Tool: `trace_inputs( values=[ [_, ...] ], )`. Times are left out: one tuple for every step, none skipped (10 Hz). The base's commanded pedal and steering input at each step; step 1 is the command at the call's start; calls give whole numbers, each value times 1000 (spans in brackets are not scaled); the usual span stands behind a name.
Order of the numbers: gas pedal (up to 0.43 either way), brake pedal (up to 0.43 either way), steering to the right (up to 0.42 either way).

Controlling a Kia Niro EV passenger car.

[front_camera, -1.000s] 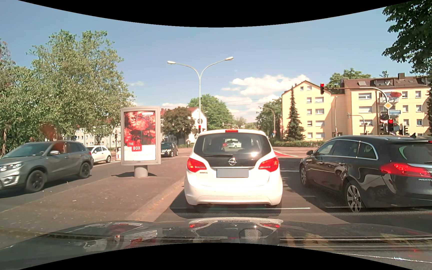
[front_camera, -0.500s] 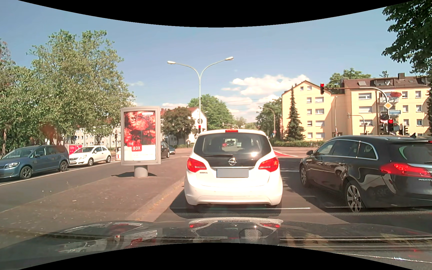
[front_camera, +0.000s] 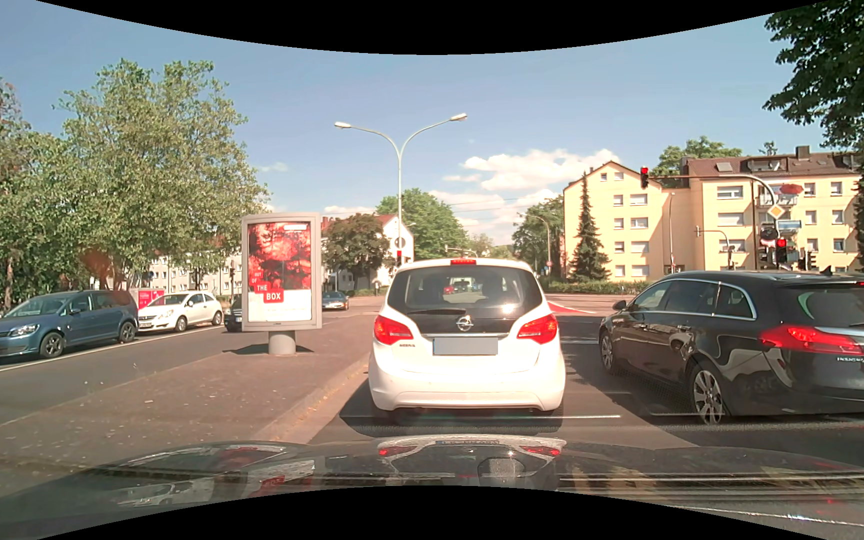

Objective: Follow the waypoints while adhering to traffic rules and regulations

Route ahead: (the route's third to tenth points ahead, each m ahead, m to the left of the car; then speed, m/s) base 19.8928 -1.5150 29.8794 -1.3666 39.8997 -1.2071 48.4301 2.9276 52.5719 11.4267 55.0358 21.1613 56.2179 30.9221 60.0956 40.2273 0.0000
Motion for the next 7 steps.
trace_inputs(
  values=[
    [0, 250, 11],
    [0, 250, 11],
    [0, 250, 11],
    [0, 250, 11],
    [0, 250, 11],
    [0, 250, 11],
    [0, 250, 11]
  ],
)
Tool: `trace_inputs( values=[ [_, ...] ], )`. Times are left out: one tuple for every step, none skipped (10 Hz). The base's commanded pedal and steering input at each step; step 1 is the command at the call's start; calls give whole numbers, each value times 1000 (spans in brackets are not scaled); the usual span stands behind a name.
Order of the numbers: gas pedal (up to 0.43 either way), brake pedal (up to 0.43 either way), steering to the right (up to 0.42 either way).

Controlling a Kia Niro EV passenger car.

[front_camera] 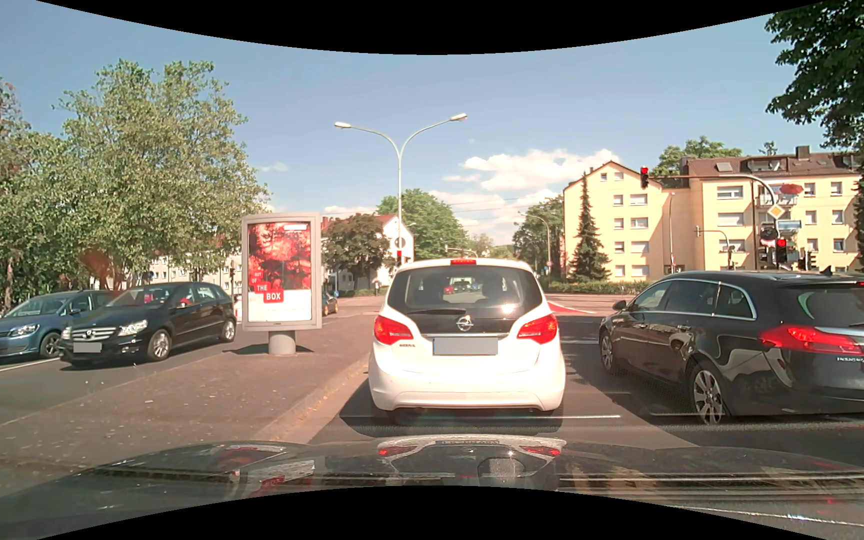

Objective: Follow the waypoints while adhering to traffic rules and regulations

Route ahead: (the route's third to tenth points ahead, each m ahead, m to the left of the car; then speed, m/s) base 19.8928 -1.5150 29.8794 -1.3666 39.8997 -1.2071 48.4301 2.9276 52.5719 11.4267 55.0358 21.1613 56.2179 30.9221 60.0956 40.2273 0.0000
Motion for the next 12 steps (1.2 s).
trace_inputs(
  values=[
    [0, 250, 11],
    [0, 250, 11],
    [0, 250, 11],
    [0, 250, 11],
    [0, 250, 11],
    [0, 250, 11],
    [0, 250, 11],
    [0, 250, 11],
    [0, 250, 11],
    [0, 250, 11],
    [0, 250, 11],
    [0, 250, 11]
  ],
)
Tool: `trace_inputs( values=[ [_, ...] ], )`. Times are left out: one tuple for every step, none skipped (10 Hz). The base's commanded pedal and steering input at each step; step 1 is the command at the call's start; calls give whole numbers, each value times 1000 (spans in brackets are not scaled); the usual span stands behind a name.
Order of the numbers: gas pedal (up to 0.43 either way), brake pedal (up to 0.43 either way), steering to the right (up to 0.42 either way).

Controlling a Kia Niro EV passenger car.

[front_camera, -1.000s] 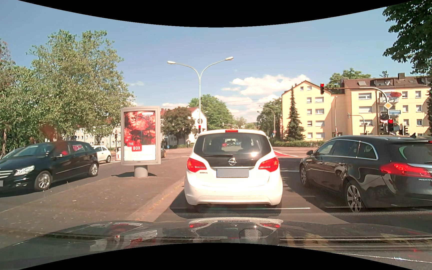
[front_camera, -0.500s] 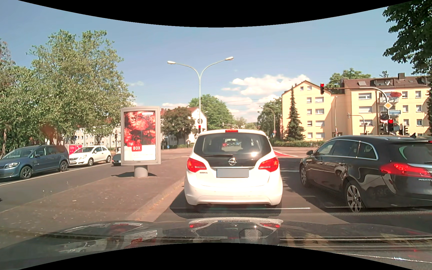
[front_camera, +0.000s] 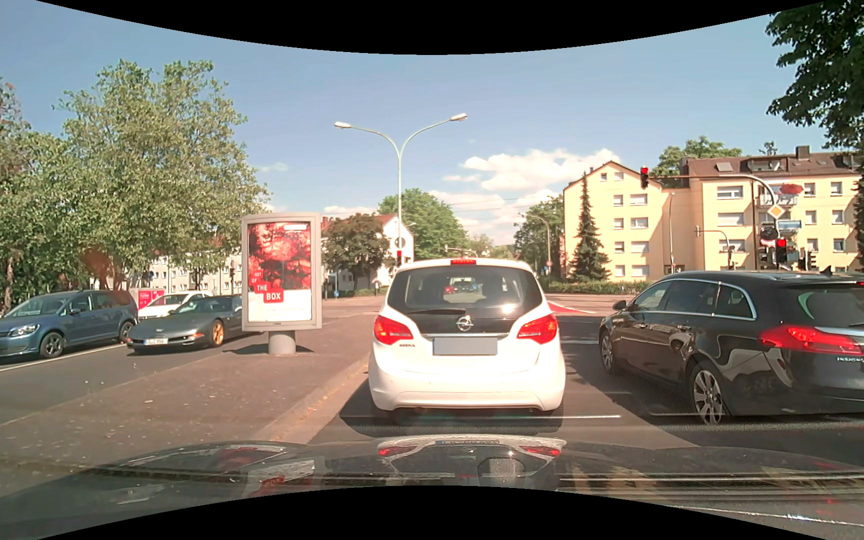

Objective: Follow the waypoints while adhering to traffic rules and regulations

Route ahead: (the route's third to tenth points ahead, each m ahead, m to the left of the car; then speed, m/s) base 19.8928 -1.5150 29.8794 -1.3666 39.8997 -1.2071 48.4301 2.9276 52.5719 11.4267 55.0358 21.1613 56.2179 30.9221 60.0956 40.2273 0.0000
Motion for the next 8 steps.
trace_inputs(
  values=[
    [0, 250, 11],
    [0, 250, 11],
    [0, 250, 11],
    [0, 250, 11],
    [0, 250, 11],
    [0, 250, 11],
    [0, 250, 11],
    [0, 250, 11]
  ],
)
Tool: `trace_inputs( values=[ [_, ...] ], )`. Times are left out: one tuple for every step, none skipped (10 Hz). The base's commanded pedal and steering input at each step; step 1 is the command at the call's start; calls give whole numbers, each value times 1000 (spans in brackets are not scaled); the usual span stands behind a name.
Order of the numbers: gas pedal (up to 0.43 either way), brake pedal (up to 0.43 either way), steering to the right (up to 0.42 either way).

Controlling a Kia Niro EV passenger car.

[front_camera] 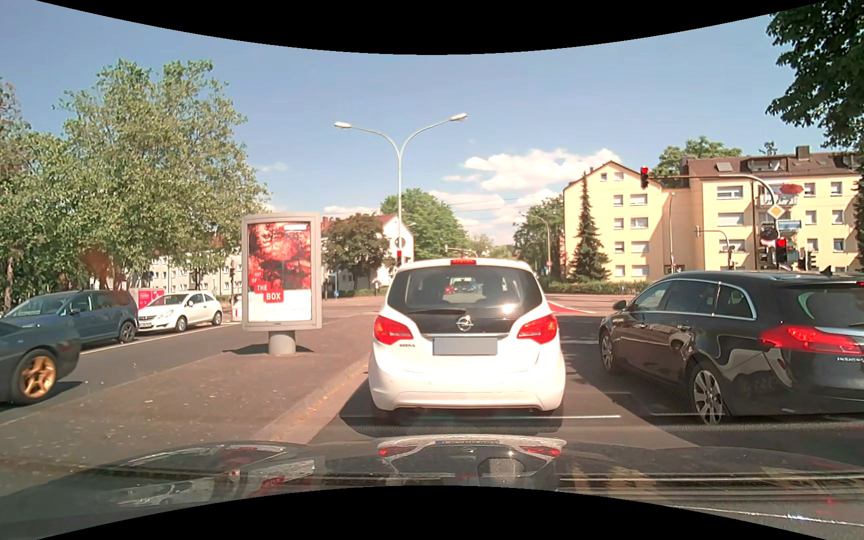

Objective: Follow the waypoints while adhering to traffic rules and regulations

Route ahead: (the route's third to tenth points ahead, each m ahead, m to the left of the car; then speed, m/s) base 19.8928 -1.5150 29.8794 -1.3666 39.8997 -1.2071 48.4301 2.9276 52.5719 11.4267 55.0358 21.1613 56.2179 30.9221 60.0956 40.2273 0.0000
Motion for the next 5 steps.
trace_inputs(
  values=[
    [0, 250, 11],
    [0, 250, 11],
    [0, 250, 11],
    [0, 250, 11],
    [0, 250, 11]
  ],
)
